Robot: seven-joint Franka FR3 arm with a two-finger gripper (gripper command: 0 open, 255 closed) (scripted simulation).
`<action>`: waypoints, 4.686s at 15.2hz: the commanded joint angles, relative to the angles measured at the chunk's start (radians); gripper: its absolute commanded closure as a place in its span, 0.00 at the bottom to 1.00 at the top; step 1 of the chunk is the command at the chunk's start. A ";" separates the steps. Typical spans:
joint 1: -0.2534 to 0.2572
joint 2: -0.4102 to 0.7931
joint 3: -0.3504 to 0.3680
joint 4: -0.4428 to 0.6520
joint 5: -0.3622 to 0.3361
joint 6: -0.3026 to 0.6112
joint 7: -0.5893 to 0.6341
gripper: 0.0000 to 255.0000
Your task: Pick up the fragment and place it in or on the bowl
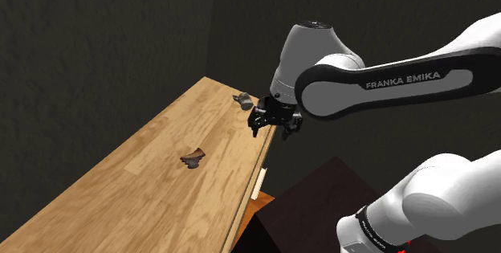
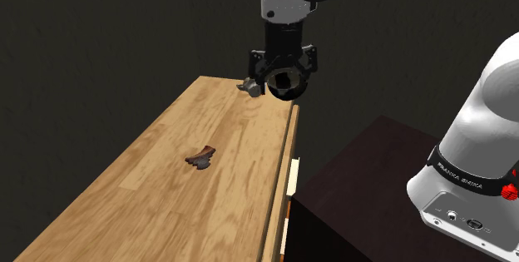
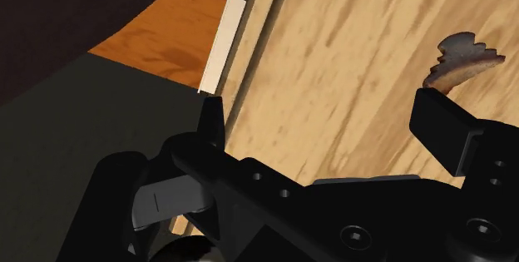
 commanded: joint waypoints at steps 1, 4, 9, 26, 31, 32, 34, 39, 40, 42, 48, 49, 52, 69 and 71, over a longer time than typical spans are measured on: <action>-0.022 0.096 0.047 0.031 -0.028 0.067 0.095 0.00; -0.053 0.236 0.105 0.085 -0.106 0.145 0.250 0.00; -0.056 0.489 0.132 0.212 -0.323 0.229 0.549 0.00; 0.217 1.105 -0.113 0.751 -0.627 0.253 1.049 0.00; 0.230 1.155 -0.134 0.769 -0.646 0.286 1.061 0.00; 0.230 1.155 -0.134 0.768 -0.646 0.286 1.061 0.00; 0.230 1.155 -0.134 0.769 -0.646 0.286 1.061 0.00; 0.230 1.155 -0.133 0.768 -0.646 0.286 1.061 1.00; 0.230 1.155 -0.133 0.768 -0.646 0.286 1.061 1.00; 0.230 1.154 -0.133 0.768 -0.646 0.286 1.061 1.00; 0.230 1.155 -0.133 0.769 -0.646 0.286 1.061 1.00; 0.227 1.143 -0.129 0.764 -0.642 0.279 1.058 1.00; 0.217 1.110 -0.115 0.751 -0.630 0.258 1.049 1.00; 0.105 1.247 0.002 0.949 -0.605 0.140 0.619 0.00; 0.112 1.267 -0.006 0.955 -0.612 0.154 0.622 0.00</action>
